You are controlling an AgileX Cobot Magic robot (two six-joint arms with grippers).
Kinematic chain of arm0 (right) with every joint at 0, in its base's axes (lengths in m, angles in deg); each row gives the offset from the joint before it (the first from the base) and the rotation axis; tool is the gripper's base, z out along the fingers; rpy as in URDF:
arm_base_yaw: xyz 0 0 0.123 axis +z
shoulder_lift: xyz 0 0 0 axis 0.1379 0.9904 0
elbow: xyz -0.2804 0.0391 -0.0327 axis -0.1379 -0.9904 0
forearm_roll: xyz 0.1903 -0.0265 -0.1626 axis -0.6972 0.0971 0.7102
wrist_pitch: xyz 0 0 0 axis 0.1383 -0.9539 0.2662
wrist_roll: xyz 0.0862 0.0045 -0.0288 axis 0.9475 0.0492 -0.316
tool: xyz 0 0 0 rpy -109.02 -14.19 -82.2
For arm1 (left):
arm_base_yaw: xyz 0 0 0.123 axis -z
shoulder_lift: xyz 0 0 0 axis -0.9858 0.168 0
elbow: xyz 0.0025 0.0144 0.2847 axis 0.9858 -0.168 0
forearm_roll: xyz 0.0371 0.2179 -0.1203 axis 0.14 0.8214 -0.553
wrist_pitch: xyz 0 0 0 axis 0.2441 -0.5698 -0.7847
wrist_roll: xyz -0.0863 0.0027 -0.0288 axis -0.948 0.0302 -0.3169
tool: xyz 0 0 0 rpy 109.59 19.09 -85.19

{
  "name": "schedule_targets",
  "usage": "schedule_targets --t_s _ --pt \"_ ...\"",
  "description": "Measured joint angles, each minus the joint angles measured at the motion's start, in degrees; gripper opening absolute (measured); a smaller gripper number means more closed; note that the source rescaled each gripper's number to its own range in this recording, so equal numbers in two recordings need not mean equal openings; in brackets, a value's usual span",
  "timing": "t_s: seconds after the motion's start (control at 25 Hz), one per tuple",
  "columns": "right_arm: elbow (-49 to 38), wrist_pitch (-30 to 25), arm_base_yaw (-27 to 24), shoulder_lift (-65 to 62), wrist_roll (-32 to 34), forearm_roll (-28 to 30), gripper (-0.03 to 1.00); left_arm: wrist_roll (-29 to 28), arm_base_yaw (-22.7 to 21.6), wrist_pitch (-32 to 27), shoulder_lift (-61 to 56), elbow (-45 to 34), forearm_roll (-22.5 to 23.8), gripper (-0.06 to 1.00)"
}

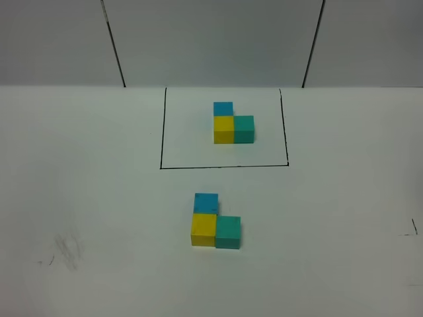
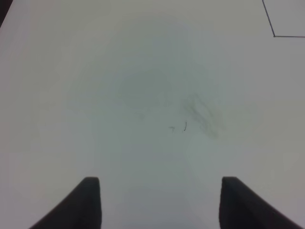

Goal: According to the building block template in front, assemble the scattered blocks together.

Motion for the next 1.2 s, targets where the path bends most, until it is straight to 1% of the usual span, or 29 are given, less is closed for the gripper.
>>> schedule_targets --t_s 0.12,0.4,0.48,0.56,0.72,0.84,0.96,1.2 --pt "-8.3 0.9 0.0 -9.7 1.1 -0.5 0.94 0.0 0.0 0.0 0.0 0.0 0.0 0.20" --pt "-28.3 11.8 0.0 -37.3 1.4 -5.1 0.93 0.0 0.0 -0.1 0.0 0.0 0.0 0.20" --pt "-33.7 13.5 0.0 -44.2 1.4 -6.6 0.93 0.0 0.0 -0.1 0.0 0.0 0.0 0.20" --pt "-38.2 14.3 1.0 -49.9 1.7 -7.9 0.93 0.0 0.0 -0.1 0.0 0.0 0.0 0.20" --pt "-46.2 14.8 5.7 -56.6 3.6 -8.5 0.93 0.0 0.0 -0.1 0.0 0.0 0.0 0.20" --pt "-49.7 14.1 7.9 -59.3 5.6 -8.6 0.92 0.0 0.0 -0.1 0.0 0.0 0.0 0.20" --pt "-52.3 12.1 8.3 -62.0 6.2 -8.5 0.91 0.0 0.0 0.0 0.0 0.0 0.0 0.20" --pt "-59.8 11.6 8.3 -69.6 8.2 -8.5 0.90 0.0 0.0 -0.1 0.0 0.0 0.0 0.20"
